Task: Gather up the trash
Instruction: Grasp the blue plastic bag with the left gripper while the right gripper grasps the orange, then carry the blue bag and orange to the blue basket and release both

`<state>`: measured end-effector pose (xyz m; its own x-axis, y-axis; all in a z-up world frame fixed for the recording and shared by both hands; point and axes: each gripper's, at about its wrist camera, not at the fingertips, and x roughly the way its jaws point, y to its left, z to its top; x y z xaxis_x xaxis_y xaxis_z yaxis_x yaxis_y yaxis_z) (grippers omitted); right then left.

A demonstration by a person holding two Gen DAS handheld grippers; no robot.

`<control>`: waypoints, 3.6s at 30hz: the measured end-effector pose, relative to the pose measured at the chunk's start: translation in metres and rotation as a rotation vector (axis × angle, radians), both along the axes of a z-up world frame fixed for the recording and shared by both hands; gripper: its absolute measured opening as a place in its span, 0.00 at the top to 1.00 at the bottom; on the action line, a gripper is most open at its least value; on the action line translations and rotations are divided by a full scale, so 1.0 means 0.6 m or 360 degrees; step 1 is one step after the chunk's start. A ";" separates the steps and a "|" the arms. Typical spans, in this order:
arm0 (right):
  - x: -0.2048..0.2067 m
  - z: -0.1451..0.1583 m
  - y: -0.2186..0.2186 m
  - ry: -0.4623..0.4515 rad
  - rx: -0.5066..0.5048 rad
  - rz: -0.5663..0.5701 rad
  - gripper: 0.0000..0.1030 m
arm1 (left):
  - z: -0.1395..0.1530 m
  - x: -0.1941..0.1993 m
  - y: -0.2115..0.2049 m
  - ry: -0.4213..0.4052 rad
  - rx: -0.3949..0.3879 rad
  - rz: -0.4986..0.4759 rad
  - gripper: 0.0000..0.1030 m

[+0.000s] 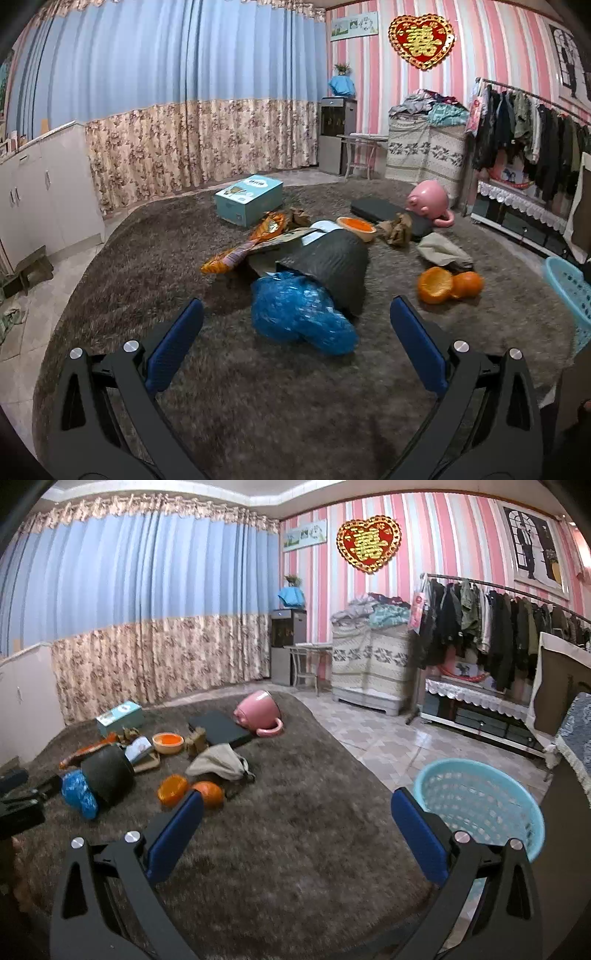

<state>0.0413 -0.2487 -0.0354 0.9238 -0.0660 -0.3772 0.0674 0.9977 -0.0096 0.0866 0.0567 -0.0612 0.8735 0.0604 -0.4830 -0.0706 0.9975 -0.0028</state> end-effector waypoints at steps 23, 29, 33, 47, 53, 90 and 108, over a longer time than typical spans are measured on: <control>0.098 -0.068 0.036 0.0323 0.0073 0.0158 0.04 | -0.035 0.042 0.055 0.0230 -0.0088 -0.0182 0.72; 0.140 -0.071 0.071 0.0343 0.0043 0.0271 0.05 | 0.005 0.009 0.110 0.0152 -0.0078 -0.0060 0.72; 0.178 -0.076 0.097 0.0393 -0.0007 0.0357 0.20 | 0.029 0.007 0.128 0.0096 -0.0080 -0.0014 0.72; 0.208 -0.060 0.077 0.0455 0.0200 0.0552 0.70 | 0.058 0.010 0.110 0.0030 -0.0084 -0.0049 0.72; 0.180 -0.003 0.010 0.0284 0.0219 0.0434 0.70 | 0.084 0.016 0.075 -0.0019 -0.0084 -0.0086 0.72; 0.065 0.010 -0.459 0.0146 0.0224 -0.0721 0.72 | 0.091 0.132 -0.508 0.0030 -0.0101 -0.1043 0.72; 0.047 -0.022 -0.533 0.0179 0.0371 -0.0885 0.72 | 0.008 0.162 -0.787 0.0114 0.0101 -0.1319 0.22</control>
<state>0.0698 -0.5684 -0.0486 0.7282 -0.4307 -0.5331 0.5897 0.7901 0.1672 0.1839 -0.4156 -0.0563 0.6141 -0.5595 -0.5565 0.6886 0.7245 0.0315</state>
